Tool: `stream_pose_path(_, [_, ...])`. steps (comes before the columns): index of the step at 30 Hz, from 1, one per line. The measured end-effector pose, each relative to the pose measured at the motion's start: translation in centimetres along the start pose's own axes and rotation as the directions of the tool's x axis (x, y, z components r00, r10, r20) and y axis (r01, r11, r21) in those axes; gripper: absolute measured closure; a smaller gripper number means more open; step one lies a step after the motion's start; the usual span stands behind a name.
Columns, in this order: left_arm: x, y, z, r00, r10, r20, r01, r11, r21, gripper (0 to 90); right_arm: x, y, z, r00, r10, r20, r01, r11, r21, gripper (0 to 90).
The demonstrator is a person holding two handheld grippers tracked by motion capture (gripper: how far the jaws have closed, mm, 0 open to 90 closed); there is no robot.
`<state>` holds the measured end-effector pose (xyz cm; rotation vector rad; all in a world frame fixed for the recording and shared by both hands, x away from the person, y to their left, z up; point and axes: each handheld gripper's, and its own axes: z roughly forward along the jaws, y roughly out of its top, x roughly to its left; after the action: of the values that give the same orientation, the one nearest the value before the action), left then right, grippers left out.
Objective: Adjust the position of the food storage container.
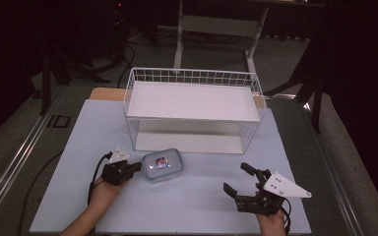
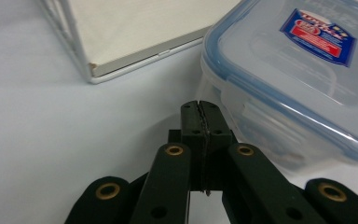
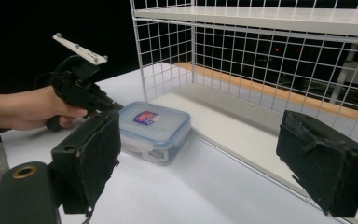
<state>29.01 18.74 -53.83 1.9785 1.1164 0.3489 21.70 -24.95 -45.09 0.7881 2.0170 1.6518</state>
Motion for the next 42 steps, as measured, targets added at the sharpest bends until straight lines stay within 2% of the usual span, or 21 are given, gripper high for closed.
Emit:
stream_pose_path(4, [-0.8,-0.4,-1.2,0.9999,-0.003,0.013,0.003,1.0000,-0.003,90.0,-0.1,0.0,0.0,1.0000,0.007,-0.001,-0.007,1.000,-0.002,13.8])
stream_pose_path(6, [-0.9,-0.3,-1.1,0.9996,-0.016,0.025,0.017,0.9998,-0.011,90.0,-0.1,0.1,0.1,0.9999,0.011,-0.001,-0.011,1.000,-0.001,14.0])
stream_pose_path(8, [-1.0,0.0,-0.8,0.9999,-0.010,0.007,0.010,0.9999,-0.013,90.0,-0.1,0.1,0.2,1.0000,0.006,-0.004,-0.006,1.000,0.005,14.1])
stream_pose_path(14, [-0.5,1.0,0.5,0.9996,-0.028,0.004,0.028,0.9994,-0.020,90.0,0.0,0.0,0.2,1.0000,-0.003,-0.006,0.003,1.000,0.016,14.1])
stream_pose_path(19, [-1.0,2.0,2.1,0.9999,-0.016,0.002,0.016,0.9995,-0.026,90.0,-0.1,0.0,0.2,1.0000,-0.003,-0.009,0.003,1.000,0.015,14.2])
stream_pose_path(24, [-1.9,2.9,3.5,0.9996,-0.017,0.021,0.017,0.9994,-0.031,90.0,0.0,-0.1,0.2,0.9999,0.005,-0.015,-0.004,1.000,0.018,14.2])
stream_pose_path(26, [-2.3,3.2,3.9,0.9997,-0.004,0.026,0.004,0.9995,-0.030,90.0,0.1,-0.1,0.3,0.9998,0.002,-0.019,-0.002,1.000,0.018,14.2])
stream_pose_path(32, [-3.8,4.1,4.9,0.9981,0.004,0.061,-0.001,0.9991,-0.041,90.0,0.1,-0.3,0.5,0.9995,-0.004,-0.031,0.005,0.999,0.031,14.4])
stream_pose_path(36, [-4.2,4.6,5.6,0.9984,0.002,0.056,0.001,0.9989,-0.046,90.0,0.0,-0.4,0.6,0.9994,-0.001,-0.034,0.002,0.999,0.040,14.4])
stream_pose_path(42, [-5.0,5.2,6.6,0.9969,0.018,0.076,-0.015,0.9990,-0.042,90.0,0.0,-0.4,0.5,0.9993,-0.003,-0.037,0.005,0.999,0.037,14.4])
